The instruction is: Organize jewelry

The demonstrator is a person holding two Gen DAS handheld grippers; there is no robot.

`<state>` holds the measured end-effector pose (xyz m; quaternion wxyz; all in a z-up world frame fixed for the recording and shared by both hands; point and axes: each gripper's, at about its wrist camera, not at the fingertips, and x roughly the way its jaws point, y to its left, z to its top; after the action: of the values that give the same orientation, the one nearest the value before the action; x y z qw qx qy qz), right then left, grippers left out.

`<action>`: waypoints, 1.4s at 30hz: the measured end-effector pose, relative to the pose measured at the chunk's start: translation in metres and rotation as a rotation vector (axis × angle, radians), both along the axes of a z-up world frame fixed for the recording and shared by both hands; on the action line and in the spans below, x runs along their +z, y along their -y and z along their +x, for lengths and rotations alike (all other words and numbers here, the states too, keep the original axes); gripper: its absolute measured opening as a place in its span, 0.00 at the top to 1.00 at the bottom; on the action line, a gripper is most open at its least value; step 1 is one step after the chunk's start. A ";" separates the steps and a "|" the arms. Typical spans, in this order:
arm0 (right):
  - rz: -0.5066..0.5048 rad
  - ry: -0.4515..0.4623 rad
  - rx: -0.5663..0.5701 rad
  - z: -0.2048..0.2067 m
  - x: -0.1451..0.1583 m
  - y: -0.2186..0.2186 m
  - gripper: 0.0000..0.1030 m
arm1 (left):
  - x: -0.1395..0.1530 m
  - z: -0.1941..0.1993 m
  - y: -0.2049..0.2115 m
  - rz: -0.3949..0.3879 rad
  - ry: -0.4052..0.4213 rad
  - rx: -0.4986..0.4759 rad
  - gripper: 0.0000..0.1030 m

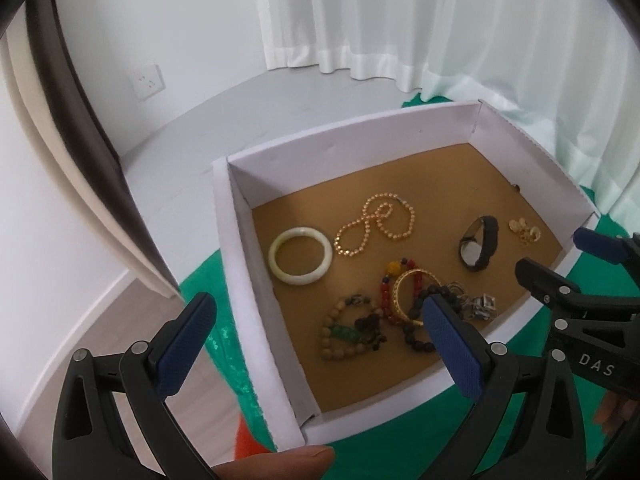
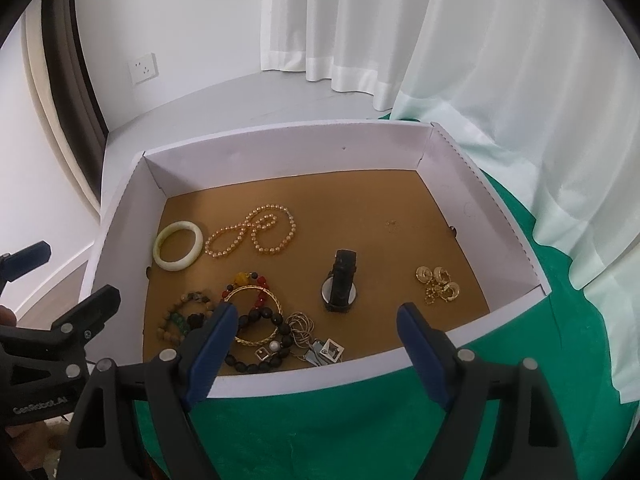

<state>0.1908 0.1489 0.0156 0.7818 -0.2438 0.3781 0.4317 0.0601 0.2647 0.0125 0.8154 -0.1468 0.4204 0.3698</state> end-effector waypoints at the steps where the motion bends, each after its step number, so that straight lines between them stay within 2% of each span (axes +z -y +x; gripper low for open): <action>1: -0.002 -0.001 -0.001 0.000 0.000 0.000 0.19 | 0.001 0.000 0.000 0.003 0.001 0.004 0.01; 19: -0.013 0.008 -0.013 -0.001 0.008 -0.003 0.19 | 0.007 -0.005 -0.012 -0.032 0.014 0.047 0.01; 42: -0.064 0.061 -0.005 -0.006 0.011 -0.006 0.19 | 0.006 -0.005 -0.013 -0.039 0.012 0.047 0.01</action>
<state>0.1846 0.1547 0.0264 0.7858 -0.2808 0.3684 0.4098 0.0554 0.2779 0.0186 0.8059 -0.1747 0.4191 0.3799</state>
